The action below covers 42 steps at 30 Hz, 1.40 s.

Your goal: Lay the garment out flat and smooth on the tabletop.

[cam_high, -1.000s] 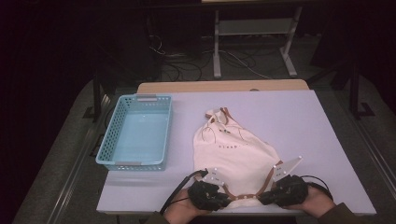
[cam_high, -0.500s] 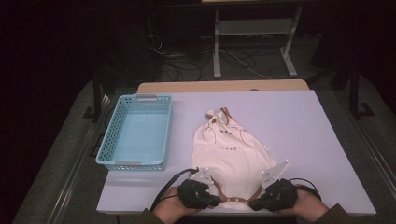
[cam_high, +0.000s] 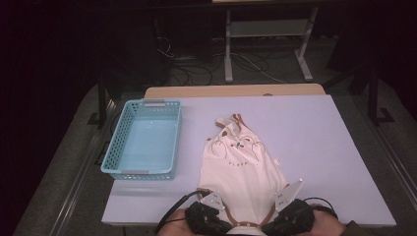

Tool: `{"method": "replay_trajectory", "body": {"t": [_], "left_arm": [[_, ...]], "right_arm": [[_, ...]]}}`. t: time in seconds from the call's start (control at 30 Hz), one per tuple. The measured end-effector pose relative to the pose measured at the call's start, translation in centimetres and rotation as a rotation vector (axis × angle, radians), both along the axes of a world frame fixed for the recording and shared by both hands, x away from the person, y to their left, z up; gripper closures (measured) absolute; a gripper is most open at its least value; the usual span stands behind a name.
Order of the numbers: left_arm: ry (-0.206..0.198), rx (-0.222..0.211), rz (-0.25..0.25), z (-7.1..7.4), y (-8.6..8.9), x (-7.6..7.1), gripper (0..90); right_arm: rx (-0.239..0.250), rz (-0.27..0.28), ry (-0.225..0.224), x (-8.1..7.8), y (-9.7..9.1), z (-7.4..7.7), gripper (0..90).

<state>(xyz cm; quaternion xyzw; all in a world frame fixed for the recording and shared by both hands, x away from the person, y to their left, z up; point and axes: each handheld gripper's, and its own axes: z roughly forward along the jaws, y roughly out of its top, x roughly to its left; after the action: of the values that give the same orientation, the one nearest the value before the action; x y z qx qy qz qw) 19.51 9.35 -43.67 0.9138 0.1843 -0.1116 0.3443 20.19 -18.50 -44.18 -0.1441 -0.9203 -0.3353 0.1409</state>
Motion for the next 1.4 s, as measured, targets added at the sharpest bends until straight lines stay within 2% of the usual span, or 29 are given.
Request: {"method": "replay_trajectory", "body": {"t": [0.1,0.2,0.3,0.53,0.77,0.87,1.0,1.23,1.4], "left_arm": [[-0.016,0.002,0.011,0.0,0.1,0.0,81.3],[-0.037,-0.014,0.034,0.2,0.3,0.3,73.2],[-0.038,-0.028,0.059,0.4,0.4,0.7,66.8],[-0.076,-0.042,0.092,0.8,0.6,1.9,57.0],[-0.118,-0.061,0.121,1.2,0.5,3.4,48.3],[-0.132,-0.064,0.131,1.2,0.3,4.3,44.6],[-0.162,-0.069,0.144,1.1,0.2,5.5,40.3],[-0.211,-0.085,0.189,1.1,0.1,7.1,33.7],[-0.235,-0.089,0.226,0.9,0.2,8.0,29.3]], "right_arm": [[-0.003,-0.006,0.006,-0.1,-0.1,0.0,85.2],[0.014,-0.024,-0.003,0.2,-0.2,0.0,74.5],[0.033,-0.053,-0.017,0.4,-0.4,0.3,68.1],[0.051,-0.104,-0.049,1.3,-0.8,0.7,60.0],[0.055,-0.180,-0.093,2.6,-1.0,1.1,45.9],[0.058,-0.207,-0.126,3.3,-1.2,1.2,43.7],[0.063,-0.244,-0.148,4.5,-1.4,1.4,41.2],[0.056,-0.299,-0.161,6.9,-1.5,1.5,36.9],[0.054,-0.314,-0.179,7.9,-1.4,1.5,33.6]]}}
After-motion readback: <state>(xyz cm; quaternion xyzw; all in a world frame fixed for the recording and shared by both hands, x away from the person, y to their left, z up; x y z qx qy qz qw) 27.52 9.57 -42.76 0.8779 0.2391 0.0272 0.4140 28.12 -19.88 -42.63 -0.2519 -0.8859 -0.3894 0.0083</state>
